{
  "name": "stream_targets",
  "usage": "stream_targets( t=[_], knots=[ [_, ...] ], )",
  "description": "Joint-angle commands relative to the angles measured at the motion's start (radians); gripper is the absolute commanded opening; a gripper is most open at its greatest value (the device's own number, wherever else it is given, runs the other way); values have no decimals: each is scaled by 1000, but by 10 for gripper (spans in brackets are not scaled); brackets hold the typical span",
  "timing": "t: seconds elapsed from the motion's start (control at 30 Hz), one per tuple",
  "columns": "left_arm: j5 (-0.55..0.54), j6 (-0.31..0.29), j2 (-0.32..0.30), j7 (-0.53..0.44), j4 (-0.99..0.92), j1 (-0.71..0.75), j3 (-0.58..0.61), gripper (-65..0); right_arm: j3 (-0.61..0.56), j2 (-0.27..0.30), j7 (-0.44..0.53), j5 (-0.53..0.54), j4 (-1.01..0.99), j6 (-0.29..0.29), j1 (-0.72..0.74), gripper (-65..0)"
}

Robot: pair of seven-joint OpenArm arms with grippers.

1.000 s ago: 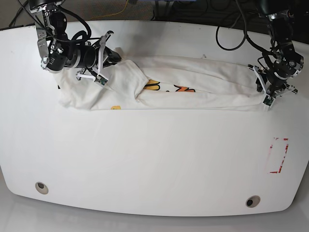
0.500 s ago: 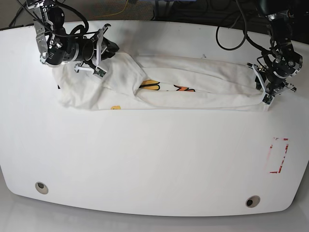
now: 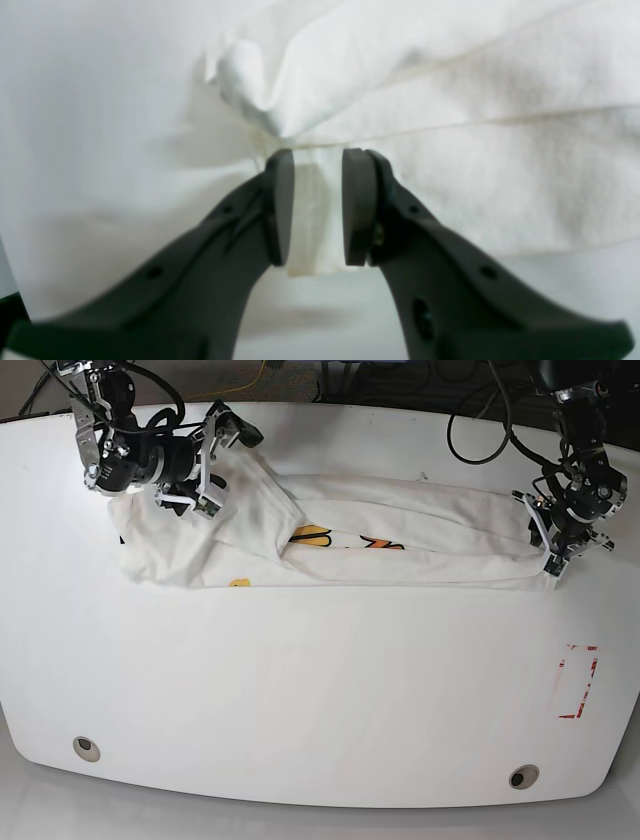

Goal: Layout the t-shirt on the table in an organized manner, then fold the t-shirt properly
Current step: 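Lower the shirt end with the right gripper onto the table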

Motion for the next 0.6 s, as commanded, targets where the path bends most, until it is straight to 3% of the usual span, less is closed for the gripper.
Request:
stream_targets(
  t=[0.0,0.23,0.57],
  knots=[
    [-4,2,-18,-15,20,-11,-3,-500,72,15,19,7,19,-34,25,-98],
    [-4,2,-18,-15,20,-11,-3,-500,187,10,19,9,16,-68,96,-105],
    [-4,2,-16,-15,20,-11,-1,-500,316,-103,19,-31,13,-59,157,-108]
  ],
)
